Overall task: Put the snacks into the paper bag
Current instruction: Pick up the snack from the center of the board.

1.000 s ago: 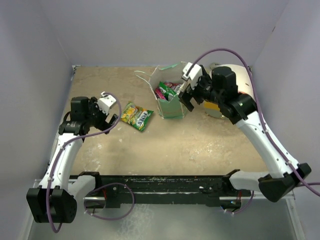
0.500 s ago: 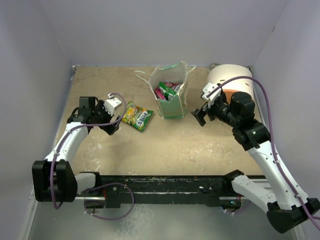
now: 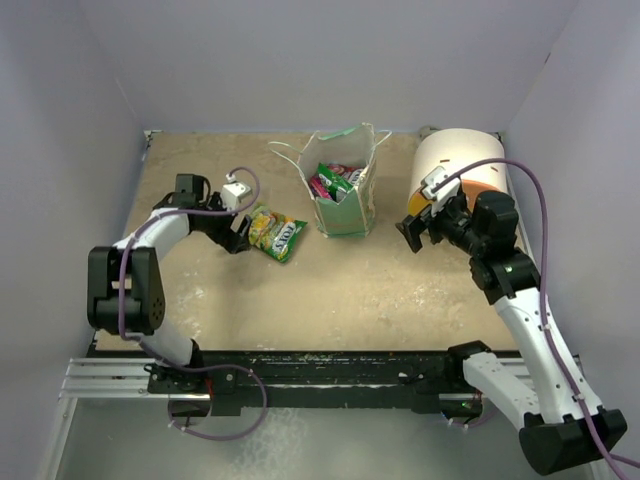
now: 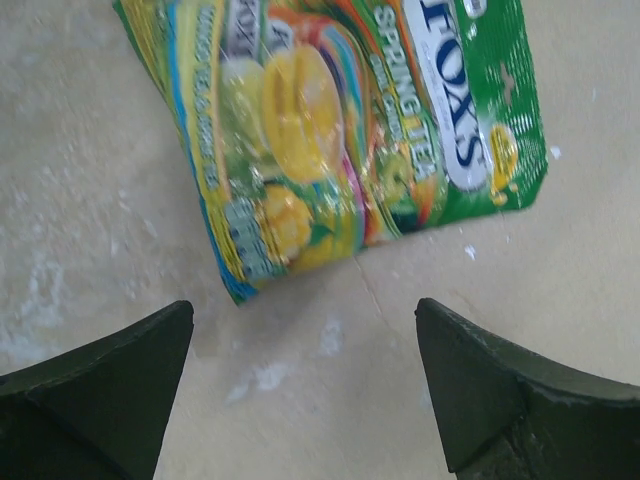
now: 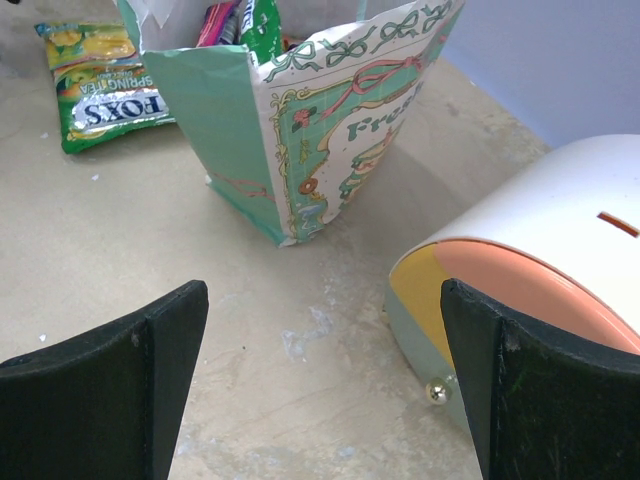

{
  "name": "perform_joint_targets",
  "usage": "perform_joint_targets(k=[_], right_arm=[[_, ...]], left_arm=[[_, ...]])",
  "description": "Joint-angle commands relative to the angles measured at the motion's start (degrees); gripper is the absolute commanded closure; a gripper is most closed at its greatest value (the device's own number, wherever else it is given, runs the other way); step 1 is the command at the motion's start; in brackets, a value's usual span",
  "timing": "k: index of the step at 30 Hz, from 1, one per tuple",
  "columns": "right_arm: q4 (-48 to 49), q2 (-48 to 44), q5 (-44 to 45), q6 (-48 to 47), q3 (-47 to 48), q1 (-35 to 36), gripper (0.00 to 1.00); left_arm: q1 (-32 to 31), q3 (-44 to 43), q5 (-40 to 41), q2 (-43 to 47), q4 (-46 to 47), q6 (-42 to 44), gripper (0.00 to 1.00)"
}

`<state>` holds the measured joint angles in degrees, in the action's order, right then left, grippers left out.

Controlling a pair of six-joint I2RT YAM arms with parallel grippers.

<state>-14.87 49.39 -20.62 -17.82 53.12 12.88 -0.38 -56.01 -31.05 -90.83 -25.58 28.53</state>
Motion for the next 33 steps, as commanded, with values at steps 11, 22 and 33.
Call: perform_joint_targets(k=[11, 22, 33], right_arm=[[3.39, -0.69, -4.68, 1.33, -0.95, -2.19, 0.00], [3.45, -0.67, -4.68, 1.04, -1.05, -3.72, 0.00], [3.36, 0.22, -6.38, 1.17, -0.96, -3.83, 0.00]], left_arm=[[0.47, -16.58, -6.96, -17.11, -5.28, 3.65, 0.10], [1.63, -20.33, -11.50, -23.84, -11.73, 6.80, 0.27], [1.79, -16.61, -13.69, -20.23, -10.06, 6.54, 0.65]])
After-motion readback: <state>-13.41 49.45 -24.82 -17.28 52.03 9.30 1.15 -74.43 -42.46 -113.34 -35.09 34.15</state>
